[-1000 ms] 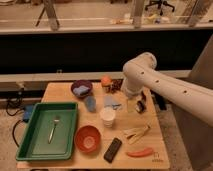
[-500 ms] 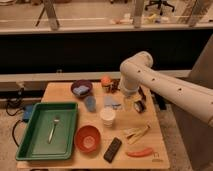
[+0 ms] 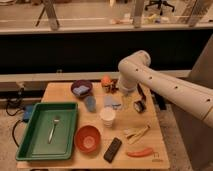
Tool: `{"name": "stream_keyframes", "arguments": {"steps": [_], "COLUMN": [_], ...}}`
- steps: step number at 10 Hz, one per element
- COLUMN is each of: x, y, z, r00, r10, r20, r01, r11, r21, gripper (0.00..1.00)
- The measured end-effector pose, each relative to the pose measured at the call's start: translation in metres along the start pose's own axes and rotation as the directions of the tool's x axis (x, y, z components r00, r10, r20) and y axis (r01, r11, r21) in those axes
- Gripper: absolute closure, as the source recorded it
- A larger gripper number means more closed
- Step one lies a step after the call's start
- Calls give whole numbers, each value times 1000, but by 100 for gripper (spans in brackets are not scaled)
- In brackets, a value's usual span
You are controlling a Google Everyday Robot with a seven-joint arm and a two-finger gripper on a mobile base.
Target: Place towel in table surface
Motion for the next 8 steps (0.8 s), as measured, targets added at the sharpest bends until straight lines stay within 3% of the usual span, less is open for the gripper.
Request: {"name": "stream_keyframes", "arguments": {"steps": [8], "x": [-20], "y": [-27], "z": [6], "r00": [999], "r10": [-50], "r20": [15], "r01": [50], "r11": [999], "r21": [14], "gripper": [20]}}
